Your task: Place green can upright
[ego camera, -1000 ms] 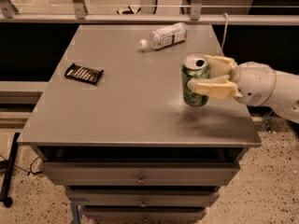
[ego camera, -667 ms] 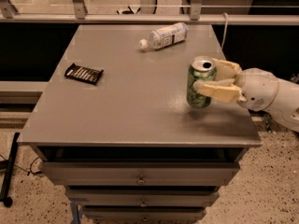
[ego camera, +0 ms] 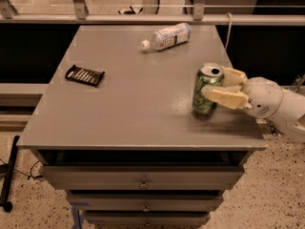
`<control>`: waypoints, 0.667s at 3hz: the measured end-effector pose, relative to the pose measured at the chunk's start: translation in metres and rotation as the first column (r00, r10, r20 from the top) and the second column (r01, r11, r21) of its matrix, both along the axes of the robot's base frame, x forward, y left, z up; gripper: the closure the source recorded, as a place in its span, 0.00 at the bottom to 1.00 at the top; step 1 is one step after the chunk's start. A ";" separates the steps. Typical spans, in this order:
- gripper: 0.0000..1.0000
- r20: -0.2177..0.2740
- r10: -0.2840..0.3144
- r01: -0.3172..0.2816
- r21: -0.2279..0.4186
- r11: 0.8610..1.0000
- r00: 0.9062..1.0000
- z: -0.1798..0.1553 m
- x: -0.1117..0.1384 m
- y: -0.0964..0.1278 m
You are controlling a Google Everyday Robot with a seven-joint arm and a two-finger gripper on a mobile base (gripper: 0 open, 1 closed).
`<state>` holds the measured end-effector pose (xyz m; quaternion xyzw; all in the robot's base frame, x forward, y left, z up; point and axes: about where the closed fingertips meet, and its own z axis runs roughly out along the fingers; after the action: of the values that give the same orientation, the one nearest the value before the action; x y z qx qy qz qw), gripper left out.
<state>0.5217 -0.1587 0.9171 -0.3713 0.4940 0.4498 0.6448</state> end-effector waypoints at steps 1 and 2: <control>0.37 -0.007 0.003 -0.003 0.011 1.000 1.000 -0.013 -0.001 -0.007; 0.14 0.001 0.015 -0.015 0.021 1.000 1.000 -0.019 -0.003 -0.011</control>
Offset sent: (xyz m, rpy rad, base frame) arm -0.0062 -0.0228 -0.0288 0.0347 -0.0103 0.0204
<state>0.5184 -0.1698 0.8978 -0.3686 0.4861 0.4595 0.6455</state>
